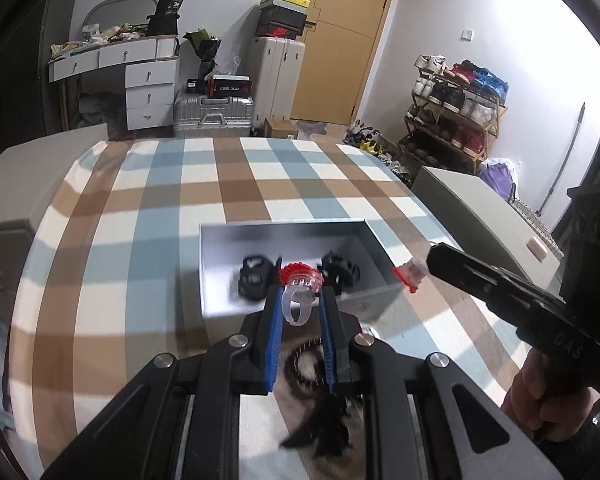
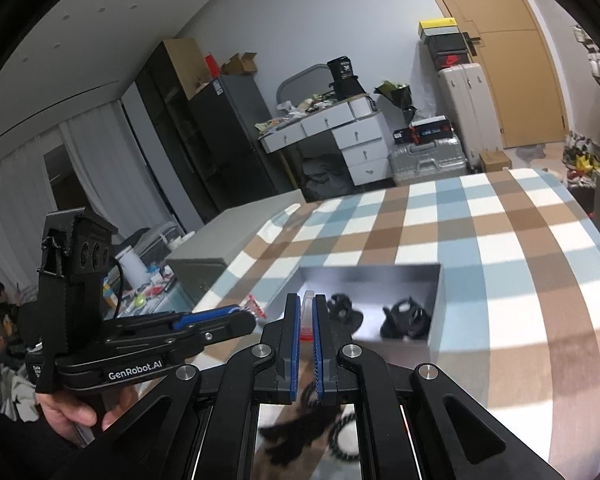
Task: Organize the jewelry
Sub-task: 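Carry the clear ring with the left gripper into the grey box and release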
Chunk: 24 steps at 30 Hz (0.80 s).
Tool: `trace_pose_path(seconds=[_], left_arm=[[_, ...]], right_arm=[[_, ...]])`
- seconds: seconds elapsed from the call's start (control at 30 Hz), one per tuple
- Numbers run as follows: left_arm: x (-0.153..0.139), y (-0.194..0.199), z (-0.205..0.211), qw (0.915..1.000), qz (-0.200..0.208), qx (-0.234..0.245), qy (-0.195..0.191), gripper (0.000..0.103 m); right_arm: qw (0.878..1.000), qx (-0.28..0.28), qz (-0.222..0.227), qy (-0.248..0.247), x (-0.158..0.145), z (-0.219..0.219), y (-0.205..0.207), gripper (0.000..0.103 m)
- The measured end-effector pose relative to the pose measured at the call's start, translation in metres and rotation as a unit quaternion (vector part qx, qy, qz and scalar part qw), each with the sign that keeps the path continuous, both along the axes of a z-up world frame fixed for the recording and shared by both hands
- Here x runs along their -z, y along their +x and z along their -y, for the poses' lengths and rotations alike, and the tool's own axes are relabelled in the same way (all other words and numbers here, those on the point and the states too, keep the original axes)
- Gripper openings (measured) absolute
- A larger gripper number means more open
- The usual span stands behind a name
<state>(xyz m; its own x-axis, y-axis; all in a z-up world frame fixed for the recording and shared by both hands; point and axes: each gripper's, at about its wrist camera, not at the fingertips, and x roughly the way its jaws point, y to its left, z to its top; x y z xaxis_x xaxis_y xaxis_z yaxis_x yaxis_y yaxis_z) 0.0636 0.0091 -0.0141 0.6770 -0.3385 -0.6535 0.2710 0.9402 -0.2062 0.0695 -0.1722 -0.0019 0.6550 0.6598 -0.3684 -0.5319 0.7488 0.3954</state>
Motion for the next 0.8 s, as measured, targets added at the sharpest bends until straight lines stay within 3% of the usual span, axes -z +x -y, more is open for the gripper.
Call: trace_pose_path(seconds=[0.8], left_arm=[[0.022,0.056,0.014,0.9984,-0.049,0.027,-0.003,0.013]], right_arm=[[0.998,0.006,-0.053,-0.030,0.031,-0.011,0.082,0.005]])
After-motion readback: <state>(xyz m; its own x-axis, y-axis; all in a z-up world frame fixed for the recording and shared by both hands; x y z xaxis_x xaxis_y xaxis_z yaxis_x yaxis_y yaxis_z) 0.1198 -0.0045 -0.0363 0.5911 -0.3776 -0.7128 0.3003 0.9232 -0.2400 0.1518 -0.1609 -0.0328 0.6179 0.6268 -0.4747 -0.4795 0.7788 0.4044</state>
